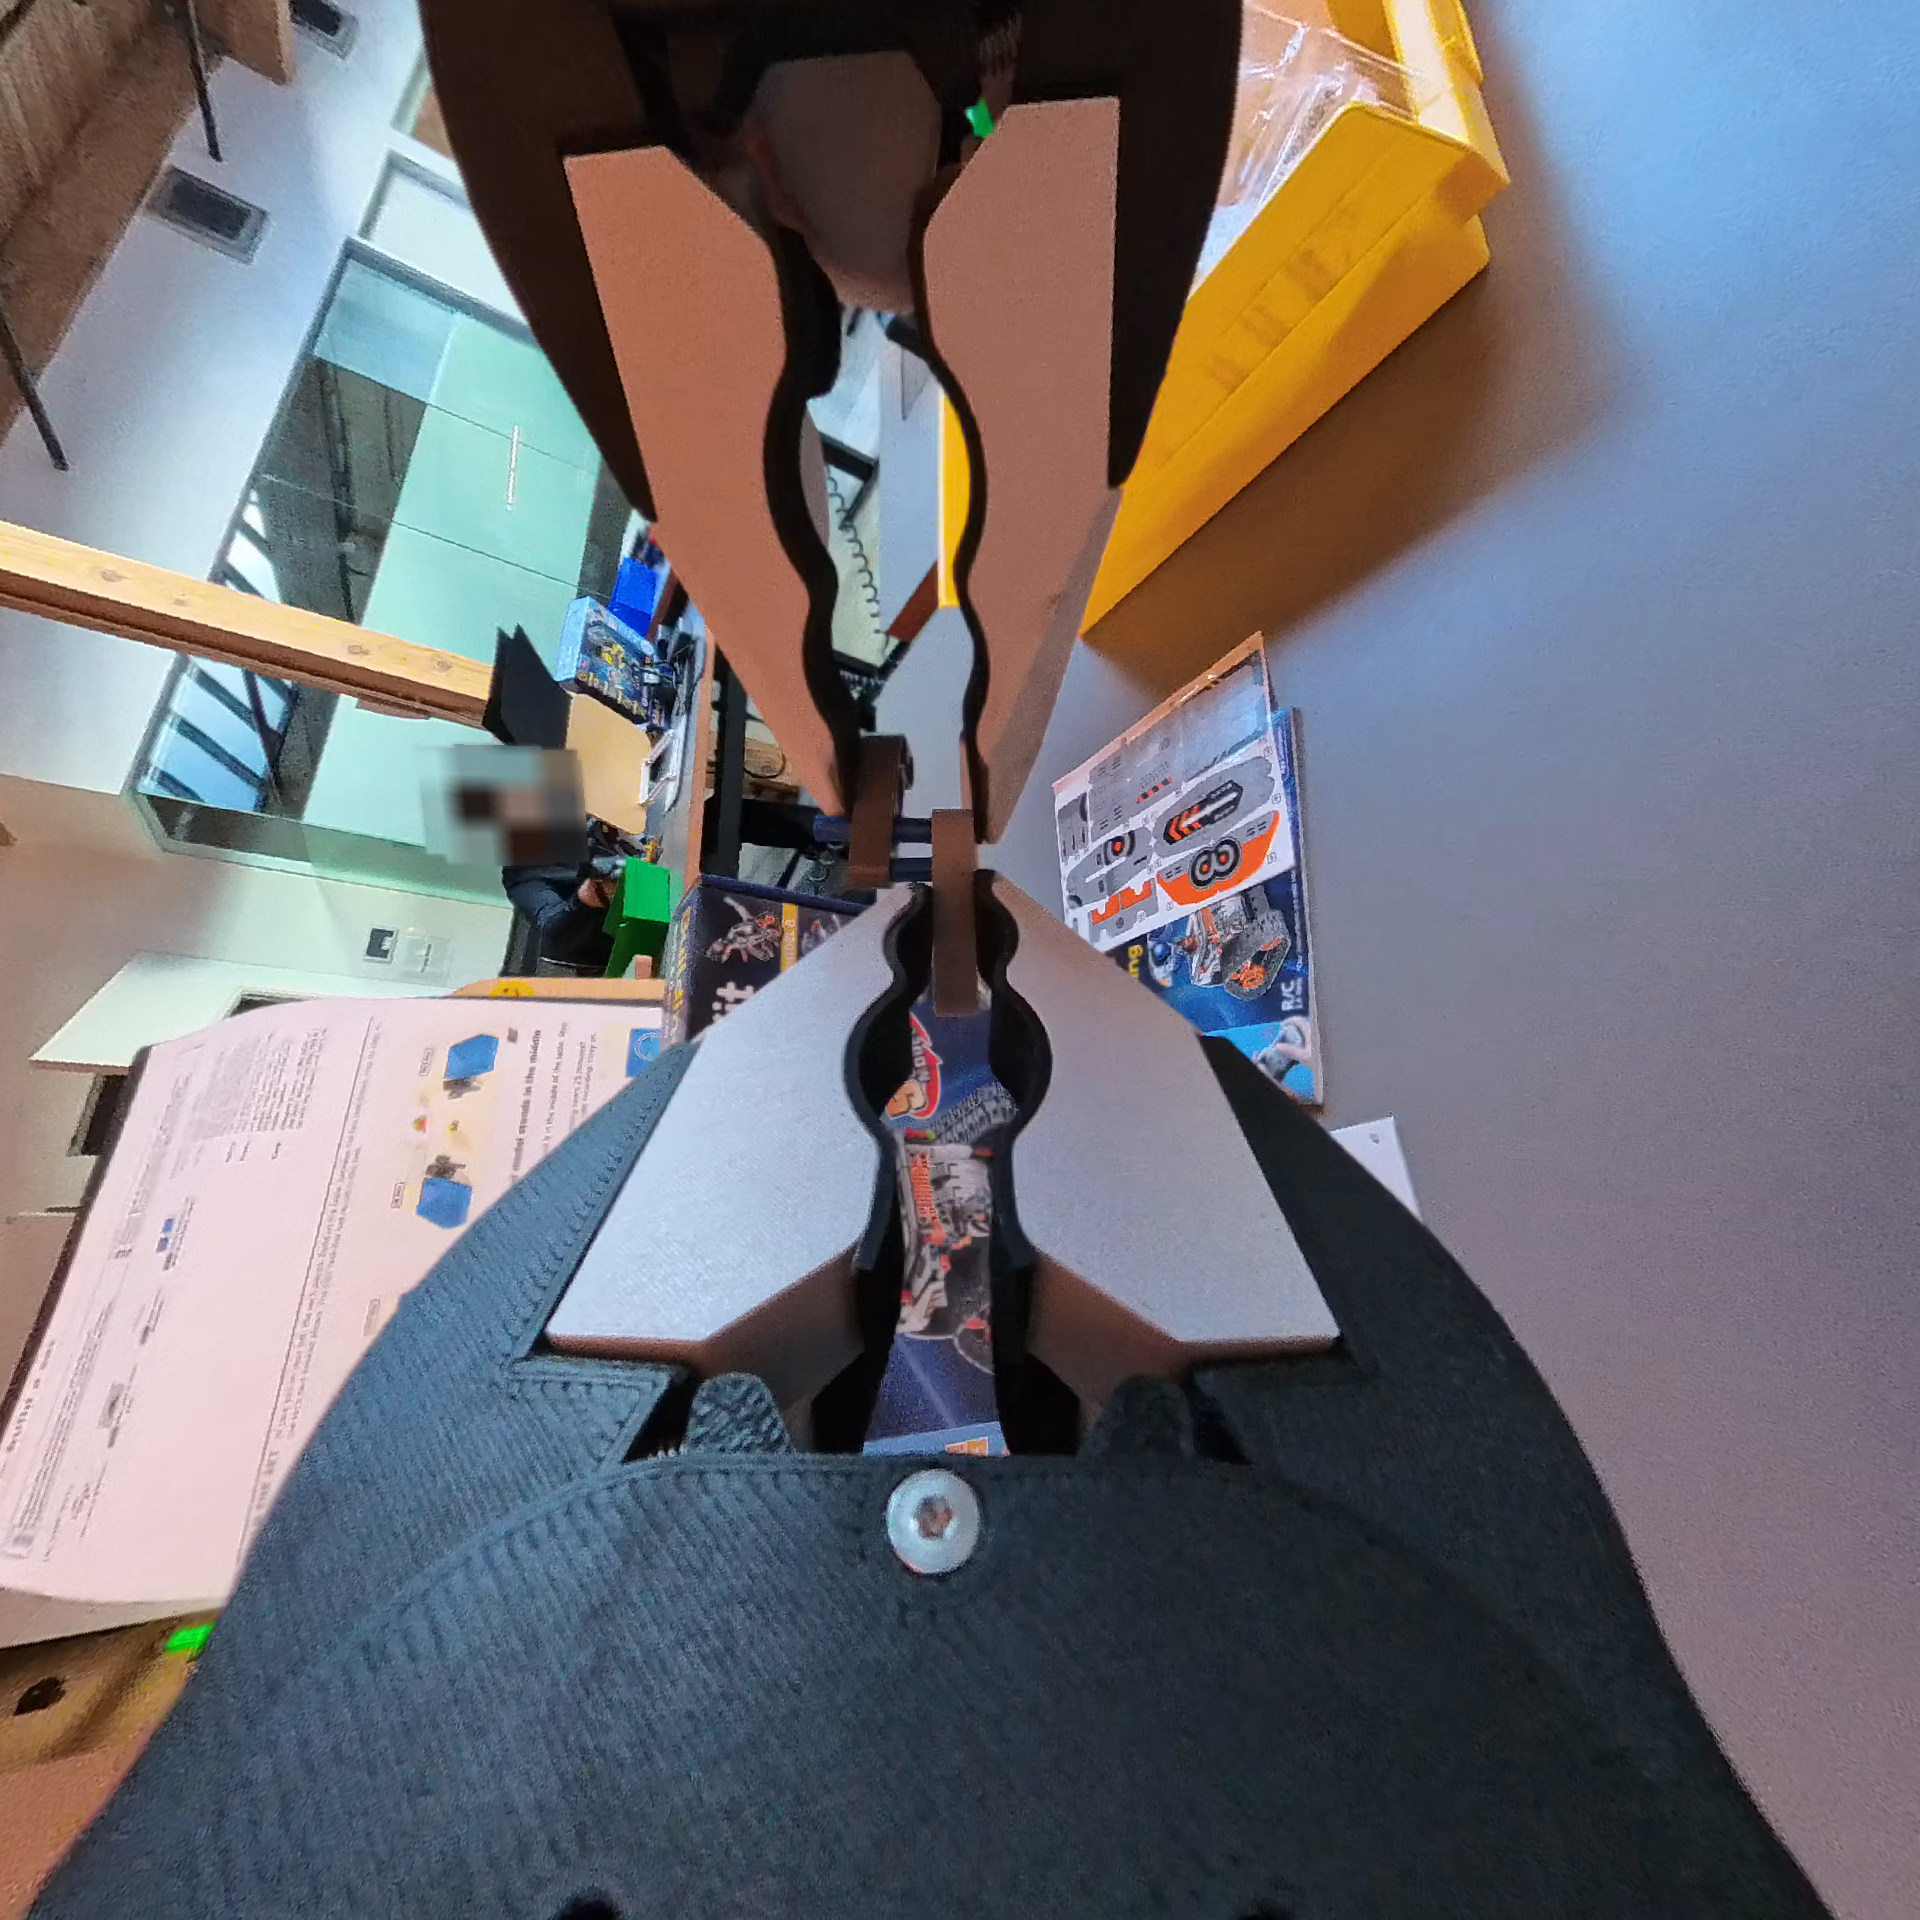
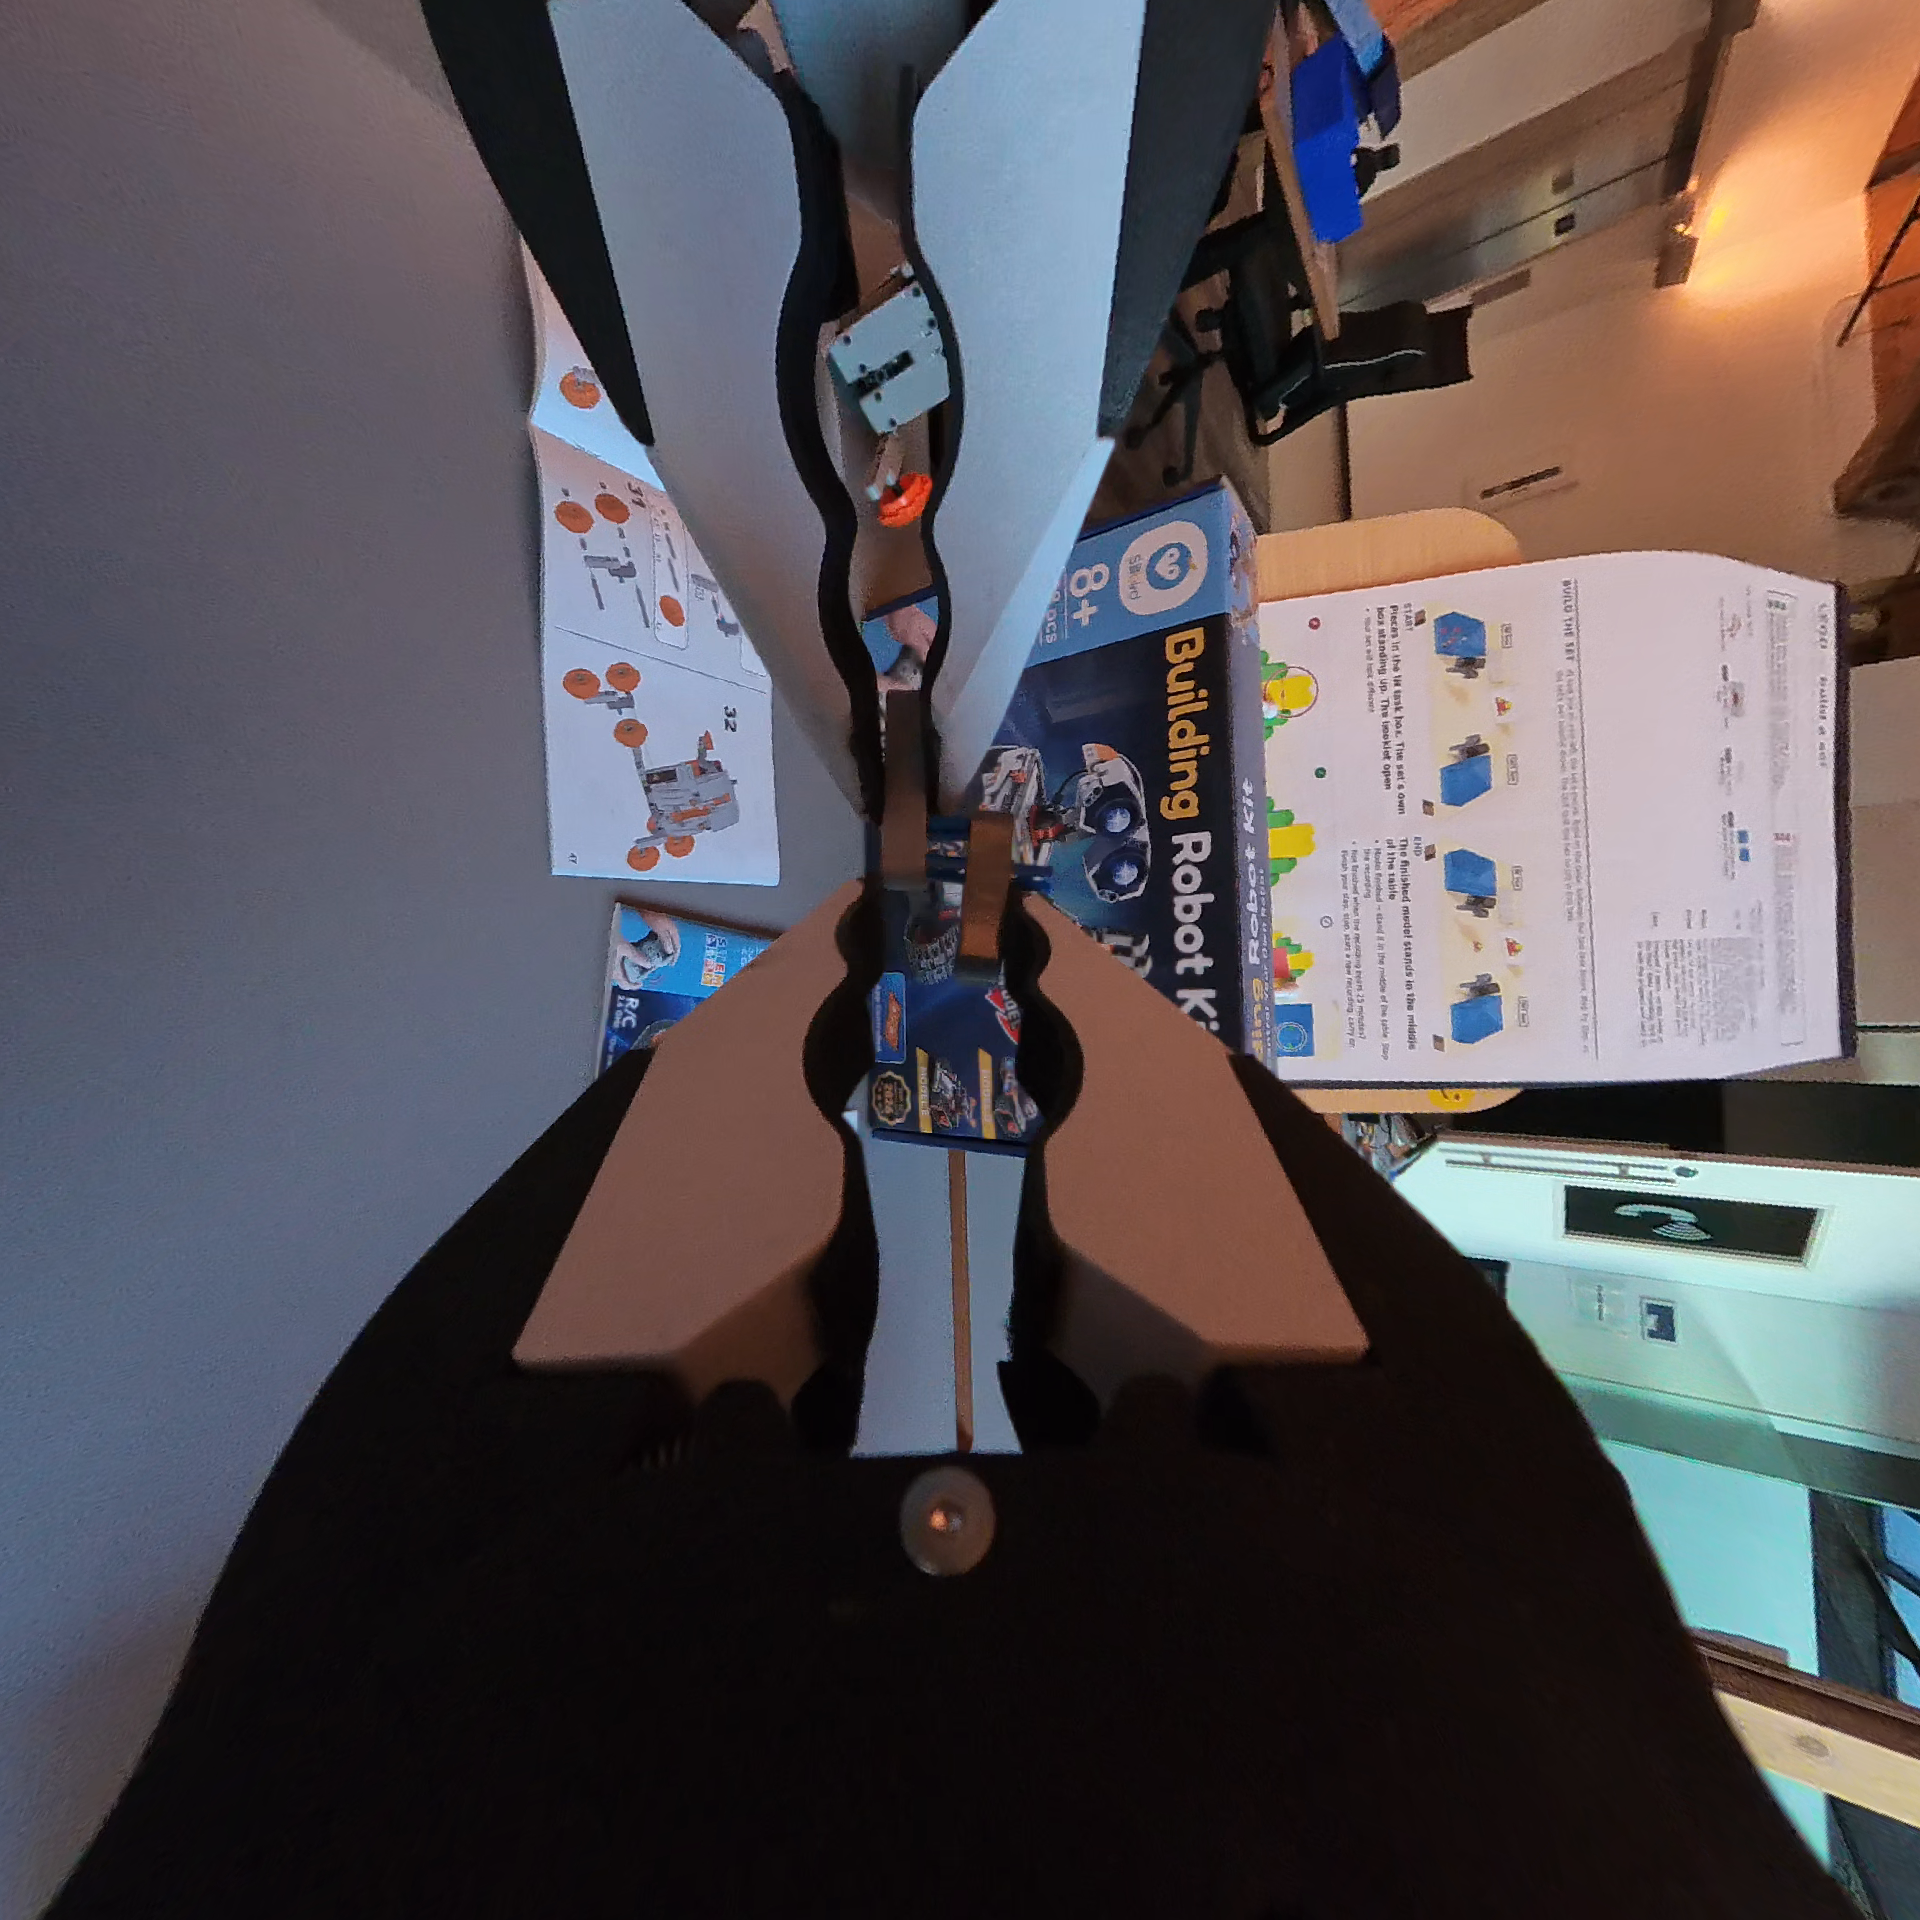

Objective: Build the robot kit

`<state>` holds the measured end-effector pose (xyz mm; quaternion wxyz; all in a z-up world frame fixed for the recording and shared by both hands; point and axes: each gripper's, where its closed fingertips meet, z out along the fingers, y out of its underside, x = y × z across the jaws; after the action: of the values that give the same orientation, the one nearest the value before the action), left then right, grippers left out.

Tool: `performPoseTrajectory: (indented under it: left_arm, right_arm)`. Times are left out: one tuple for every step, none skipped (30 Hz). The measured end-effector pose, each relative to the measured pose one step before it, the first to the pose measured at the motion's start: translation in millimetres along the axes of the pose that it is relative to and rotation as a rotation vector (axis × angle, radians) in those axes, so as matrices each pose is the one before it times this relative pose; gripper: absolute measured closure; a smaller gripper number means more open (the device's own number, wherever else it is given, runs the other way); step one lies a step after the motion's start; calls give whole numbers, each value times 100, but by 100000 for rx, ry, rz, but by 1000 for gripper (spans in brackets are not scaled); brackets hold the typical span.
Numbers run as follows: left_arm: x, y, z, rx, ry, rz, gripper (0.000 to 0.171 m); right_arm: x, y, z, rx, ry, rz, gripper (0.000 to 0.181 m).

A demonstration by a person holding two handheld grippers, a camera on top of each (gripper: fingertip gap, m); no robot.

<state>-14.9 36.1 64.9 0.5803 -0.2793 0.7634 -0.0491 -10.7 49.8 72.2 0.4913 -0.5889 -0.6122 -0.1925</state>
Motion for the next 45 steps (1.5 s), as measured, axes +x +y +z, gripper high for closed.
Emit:
performPoseTrajectory:
  left_arm:
    - [77, 1, 203, -202, 0, 411, 167]
    - [202, -3, 233, -52, 411, 1221, 167]
    - [320, 16, 305, -35, 1123, 575, 167]
    - [267, 59, 346, -381, 799, -197, 167]
    - [407, 94, 392, -778, 1517, -446, 166]
    - [654, 177, 459, -1115, 2753, -1088, 167]
    - [691, 312, 525, -1714, 2550, -1581, 166]
    - [710, 461, 584, -2350, 2105, -329, 166]
    - [863, 553, 622, -2361, 2306, -307, 165]
    - [1111, 578, 628, -2354, 3406, -2195, 165]
    - [1143, 630, 530, -2048, 2625, -1818, 166]
    - [1183, 658, 431, -994, 1647, 263, 165]
    - [1180, 744, 371, -735, 901, 1505, 166]
    - [1241, 746, 311, -436, 1360, 1267, 166]
    - [1310, 759, 294, -722, 2671, -332, 166]
    - [1411, 767, 325, -1079, 4267, -1493, 166]
    - [1028, 649, 362, -713, 1989, -1575, 166]
    - [1099, 389, 349, 506, 2228, 395, 166]
    - [1007, 310, 341, 620, 1407, 2250, 166]
    - [738, 467, 360, -1088, 38, 2856, 166]
    - [561, 499, 377, -1855, -247, 1924, 166]
    - [424, 354, 374, -1306, 43, -185, 166]
    - [279, 328, 351, -1054, 246, -963, 166]
    - [203, 420, 305, -1537, 445, -557, 166]
    - [8, 429, 248, -1962, -240, 20, 166]
    - [-71, 369, 185, -1763, -342, -268, 166]
    - [-132, 161, 129, -616, -452, -1115, 166]
    - [-221, 71, 62, 35, -1021, -1234, 166]
    - [-91, 42, 34, 288, -247, -491, 166]
    - [-1, 204, 31, -797, 186, 495, 166]
    - [-65, 316, 9, -1502, -503, 1000, 166]
    - [30, 175, 0, -634, -78, 618, 166]
    - [-1, 35, -10, 188, -153, -58, 166]
    - [-70, 92, 21, -388, -352, -369, 166]
    - [-65, 69, 24, -314, -387, 3, 166]
    - [-54, 7, 47, 45, -387, 342, 166]
    - [-34, -21, 24, 50, -228, 433, 166]
    - [-37, -1, 32, -170, -198, 261, 166]
    - [-63, 58, 31, -554, -386, 77, 166]
    - [-9, 33, -2, -419, -229, 433, 166]
    - [4, 28, -21, -402, -160, 663, 166]
    - [1, 23, -24, -389, -202, 278, 166]
    - [-6, 13, 1, -400, -219, -166, 166]
    - [-1, -10, 4, -355, 45, -38, 166]
    - [7, -17, -1, -281, 259, -5, 166]
  right_arm:
    - [-43, 197, -19, 767, 1266, -423, 161]
    - [-267, 263, 10, 473, -340, 99, 162]
    - [-331, 342, 29, 4, -745, 852, 161]
    - [-237, 360, 69, 269, 541, 537, 161]
    - [-490, 411, 146, 305, -582, 424, 161]
    - [-672, 495, 224, 15, -1504, 1198, 161]
    - [-608, 458, 273, 383, -720, 1844, 161]
    - [-674, 342, 354, 1192, -744, 2710, 162]
    - [-901, 399, 477, 950, -1879, 3203, 162]
    - [-1107, 522, 654, 379, -2682, 3080, 162]
    - [-1091, 546, 793, 477, -1935, 2037, 162]
    - [-1108, 441, 873, 1331, -1675, 1038, 163]
    - [-1150, 268, 899, 2199, -1939, 947, 162]
    - [-1220, 220, 919, 1976, -2906, 1448, 162]
    - [-1224, 264, 981, 1240, -3712, 2043, 163]
    - [-894, 553, 948, -932, -2128, 803, 172]
    - [-914, 531, 922, -1003, -2808, -694, 172]
    - [-799, 203, 847, 111, -2793, 263, 174]
    - [-711, 77, 796, -192, -3121, 979, 175]
    - [-592, 431, 743, -2971, -3371, 1182, 174]
    - [-470, 720, 679, -4787, -3493, 578, 175]
    - [-303, 516, 582, -3186, -3067, 744, 175]
    - [-123, 0, 496, 99, -2169, 2157, 175]
    - [-5, 134, 442, -334, -1844, 2800, 175]
    - [140, 242, 361, -1293, -851, 2750, 175]
    - [185, 77, 286, -229, 55, 2251, 175]
    - [184, 76, 263, -393, 524, 1515, 175]
    - [244, -4, 154, 29, 1339, 766, 175]
    - [162, 107, 10, -641, 1111, -50, 175]
    - [432, 362, -42, -1728, 3028, 160, 175]
    - [427, 447, -68, -1858, 2897, 1502, 175]
    - [3, 160, -133, -82, 187, 1699, 175]
    - [39, 98, -120, 47, 834, 1215, 175]
    - [213, 74, -84, 241, 2427, 667, 175]
    - [-232, -26, -11, 607, -274, 56, 175]
    - [-61, -140, 5, 912, 953, 3, 175]
    - [27, -271, -35, 1293, 1219, 27, 175]
    - [-221, -294, -53, 890, -815, 558, 175]
    - [-77, -285, -59, 838, 61, 460, 175]
    - [-55, -293, -34, 1380, 535, -473, 175]
    - [-9, -146, 15, 868, 949, -567, 175]
    - [28, 2, 44, 50, 1068, -869, 175]
    - [52, 12, 82, -124, 1121, -621, 175]
    - [-56, -8, 114, -175, -37, -8, 175]
    - [-21, -23, 122, -360, -85, 579, 175]
